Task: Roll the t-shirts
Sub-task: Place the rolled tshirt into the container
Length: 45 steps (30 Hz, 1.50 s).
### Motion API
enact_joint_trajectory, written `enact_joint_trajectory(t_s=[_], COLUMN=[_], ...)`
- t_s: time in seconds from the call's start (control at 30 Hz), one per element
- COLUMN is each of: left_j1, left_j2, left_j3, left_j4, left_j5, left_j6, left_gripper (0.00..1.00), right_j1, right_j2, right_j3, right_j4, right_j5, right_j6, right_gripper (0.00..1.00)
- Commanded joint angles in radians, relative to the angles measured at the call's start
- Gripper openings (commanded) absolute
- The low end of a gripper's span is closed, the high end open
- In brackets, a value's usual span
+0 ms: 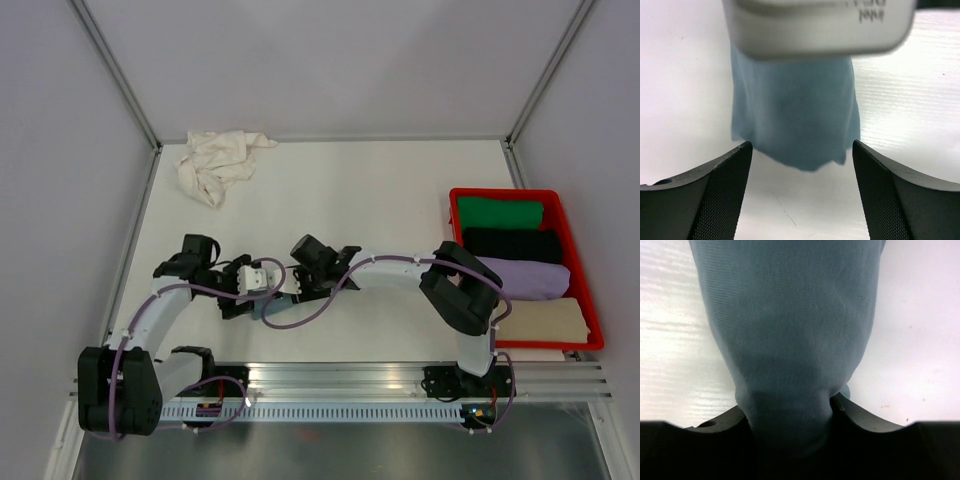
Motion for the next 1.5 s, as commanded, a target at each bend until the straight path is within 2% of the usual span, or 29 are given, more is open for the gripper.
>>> enact_joint_trajectory(t_s=[0.0,0.2,0.27,0.43,0.83,1.13,1.47], left_j1=[0.016,0.029,0.030,0.030,0.030,0.030,0.030], left_j2=[-0.043,-0.091,-0.096,-0.088,-0.074,-0.077,-0.076], left_j3=[0.053,0.107,0.122,0.162,0.199,0.199,0.204], left_j4=[-0.107,-0.136,-0.141,-0.144,-0.141,-0.139,-0.131], left_j5=[-0.018,-0.086,-0.090,-0.089,-0.089,-0.092,-0.106], left_j6=[0.004,-0.070,-0.081,-0.096,-0.073,-0.065,-0.065], left_gripper=[0.88,0.89,0.89,0.89,0.89,0.89,0.90], right_j1=[-0.005,-0.029,-0.046,-0.077,-0.203,-0.259,-0.345], right_j2=[-0.004,-0.068,-0.092,-0.170,-0.286,-0.326,-0.397], right_j3=[-0.076,-0.161,-0.185,-0.237,-0.238,-0.261,-0.251], right_j4=[-0.131,-0.121,-0.107,-0.089,-0.176,-0.158,-0.153], right_j5=[0.118,0.213,0.230,0.272,0.319,0.353,0.359], right_j6=[-0.004,-0.030,-0.056,-0.124,-0.317,-0.349,-0.394], right_gripper=[0.47,0.38,0.37,0.29,0.27,0.20,0.19])
